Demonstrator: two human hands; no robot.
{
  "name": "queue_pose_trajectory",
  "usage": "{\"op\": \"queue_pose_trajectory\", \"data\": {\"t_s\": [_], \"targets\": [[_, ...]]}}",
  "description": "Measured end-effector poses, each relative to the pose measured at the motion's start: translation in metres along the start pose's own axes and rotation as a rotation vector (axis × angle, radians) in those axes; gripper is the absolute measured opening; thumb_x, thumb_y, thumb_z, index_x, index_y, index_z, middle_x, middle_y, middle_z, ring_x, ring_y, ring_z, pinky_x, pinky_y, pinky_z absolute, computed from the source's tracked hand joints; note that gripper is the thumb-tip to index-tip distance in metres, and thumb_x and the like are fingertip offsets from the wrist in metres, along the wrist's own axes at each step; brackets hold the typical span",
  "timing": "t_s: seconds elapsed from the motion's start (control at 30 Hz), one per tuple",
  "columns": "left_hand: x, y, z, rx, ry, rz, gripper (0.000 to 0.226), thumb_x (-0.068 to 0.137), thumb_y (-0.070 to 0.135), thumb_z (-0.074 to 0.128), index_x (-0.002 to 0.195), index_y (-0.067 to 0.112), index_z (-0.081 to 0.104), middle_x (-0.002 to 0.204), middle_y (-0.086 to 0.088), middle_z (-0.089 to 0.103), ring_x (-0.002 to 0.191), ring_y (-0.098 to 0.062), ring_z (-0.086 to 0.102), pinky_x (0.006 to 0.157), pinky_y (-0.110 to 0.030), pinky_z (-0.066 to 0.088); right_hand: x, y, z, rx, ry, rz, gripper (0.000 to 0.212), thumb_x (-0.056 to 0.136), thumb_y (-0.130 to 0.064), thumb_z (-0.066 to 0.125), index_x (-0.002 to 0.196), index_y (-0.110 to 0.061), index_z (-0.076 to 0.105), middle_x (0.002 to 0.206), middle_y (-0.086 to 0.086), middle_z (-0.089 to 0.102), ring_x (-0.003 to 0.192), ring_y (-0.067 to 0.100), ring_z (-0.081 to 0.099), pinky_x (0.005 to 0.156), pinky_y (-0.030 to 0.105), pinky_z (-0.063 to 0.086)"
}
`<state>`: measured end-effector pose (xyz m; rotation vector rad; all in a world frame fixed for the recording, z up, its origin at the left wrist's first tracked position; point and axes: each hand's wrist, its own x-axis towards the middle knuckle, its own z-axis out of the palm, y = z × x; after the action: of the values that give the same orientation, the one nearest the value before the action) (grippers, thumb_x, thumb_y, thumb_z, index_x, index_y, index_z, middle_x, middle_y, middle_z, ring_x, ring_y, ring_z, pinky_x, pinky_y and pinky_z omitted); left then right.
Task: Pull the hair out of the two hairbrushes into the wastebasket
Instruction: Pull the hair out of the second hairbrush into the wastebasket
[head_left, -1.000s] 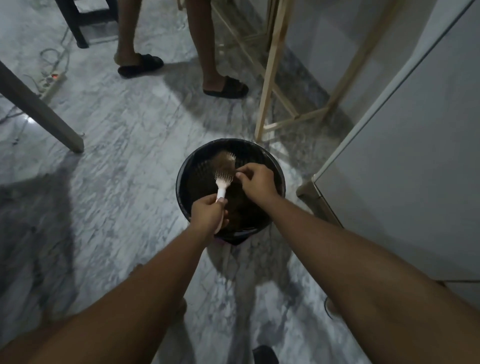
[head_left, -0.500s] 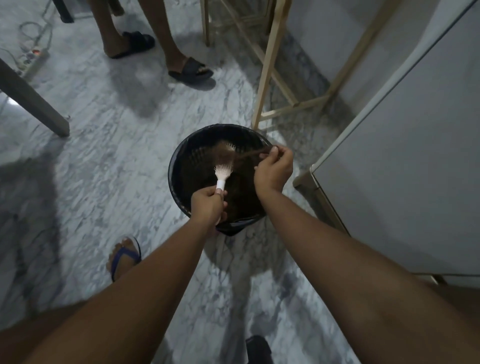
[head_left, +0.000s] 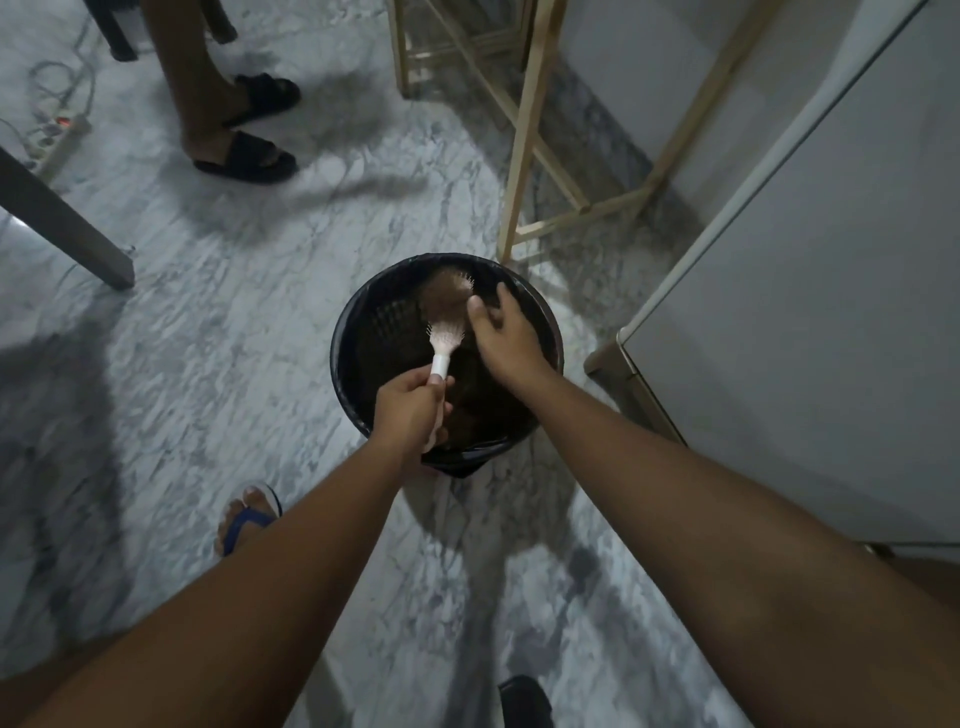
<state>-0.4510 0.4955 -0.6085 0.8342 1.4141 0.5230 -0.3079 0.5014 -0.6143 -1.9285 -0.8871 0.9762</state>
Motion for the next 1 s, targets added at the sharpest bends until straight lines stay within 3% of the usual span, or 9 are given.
{"op": "queue_pose_trajectory", "data": {"t_s": [0.1,0.17,0.27,0.43,0.53,0.8,0.87,0.97,1.0], "targets": [[-0.002,0.001,-0.006,-0.033,-0.064,0.009,0.026,0.102,0.014,0.05,0.123,0.012,0.065,0.095,-0.001,0.07,0.071,-0.013,0.057,0.046,-0.025,0.042,-0.001,0.005,0.006,-0.079,-0.011,-0.099,0.047,0.101,-0.048,0.045,0.109,-0.008,0.067,0.104,0.011,0.071,0.1,0.024,0.065,0.092,0.042,0.051],[-0.002,0.0,-0.01,-0.047,-0.076,0.008,0.024,0.102,0.015,0.049,0.122,0.016,0.063,0.104,-0.001,0.072,0.074,-0.014,0.056,0.048,-0.026,0.042,-0.001,0.009,0.009,-0.08,0.073,-0.182,0.046,0.104,-0.037,0.045,0.083,-0.001,0.063,0.074,0.008,0.062,0.072,0.021,0.059,0.07,0.038,0.047],[0.0,-0.003,-0.014,-0.024,-0.031,-0.003,0.023,0.103,0.016,0.048,0.12,0.016,0.063,0.102,0.0,0.07,0.075,-0.015,0.055,0.048,-0.025,0.041,-0.004,0.013,0.01,-0.121,0.164,-0.238,0.044,0.105,-0.034,0.042,0.079,-0.008,0.065,0.072,0.001,0.063,0.069,0.016,0.058,0.064,0.031,0.043],[-0.002,-0.008,-0.009,-0.068,0.02,-0.021,0.021,0.104,0.016,0.044,0.094,0.015,0.063,0.094,-0.004,0.064,0.068,-0.013,0.051,0.047,-0.022,0.035,-0.009,0.013,0.014,-0.271,0.203,-0.33,0.05,0.104,-0.046,0.036,0.073,-0.016,0.062,0.067,0.001,0.065,0.066,0.019,0.062,0.065,0.044,0.053],[0.001,-0.009,-0.009,-0.088,0.055,-0.082,0.024,0.103,0.014,0.042,0.099,0.007,0.064,0.083,-0.009,0.06,0.059,-0.013,0.046,0.04,-0.02,0.031,-0.013,0.006,0.011,-0.286,0.301,-0.381,0.052,0.105,-0.044,0.036,0.074,-0.012,0.062,0.067,0.004,0.065,0.065,0.024,0.062,0.063,0.044,0.052],[0.007,-0.02,-0.029,-0.149,0.15,-0.229,0.028,0.099,0.012,0.039,0.095,0.002,0.065,0.065,-0.006,0.05,0.048,-0.011,0.04,0.036,-0.018,0.026,-0.001,-0.012,-0.02,0.117,0.831,-0.268,0.049,0.104,-0.034,0.037,0.078,0.0,0.064,0.073,0.011,0.068,0.067,0.025,0.062,0.058,0.035,0.045],[0.006,-0.02,-0.028,-0.148,0.138,-0.211,0.028,0.098,0.01,0.039,0.1,0.002,0.065,0.067,-0.007,0.051,0.049,-0.012,0.041,0.036,-0.018,0.027,0.003,-0.005,-0.026,-0.071,0.586,-0.089,0.042,0.104,-0.031,0.037,0.091,-0.003,0.066,0.09,0.014,0.07,0.082,0.026,0.064,0.069,0.033,0.047],[0.004,-0.019,-0.026,-0.111,0.105,-0.144,0.023,0.1,0.012,0.042,0.098,0.009,0.065,0.081,-0.007,0.061,0.057,-0.012,0.047,0.04,-0.021,0.031,0.005,0.015,-0.023,-0.531,-0.025,0.235,0.022,0.091,-0.022,0.053,0.096,-0.003,0.062,0.106,0.018,0.065,0.102,0.036,0.063,0.088,0.042,0.055],[0.003,-0.019,-0.026,-0.093,0.094,-0.114,0.022,0.102,0.014,0.043,0.098,0.011,0.064,0.087,-0.005,0.064,0.06,-0.012,0.048,0.041,-0.022,0.032,0.002,0.018,-0.02,-0.589,-0.111,0.276,0.029,0.087,-0.026,0.054,0.102,-0.003,0.06,0.113,0.019,0.063,0.107,0.038,0.061,0.093,0.047,0.054]]}}
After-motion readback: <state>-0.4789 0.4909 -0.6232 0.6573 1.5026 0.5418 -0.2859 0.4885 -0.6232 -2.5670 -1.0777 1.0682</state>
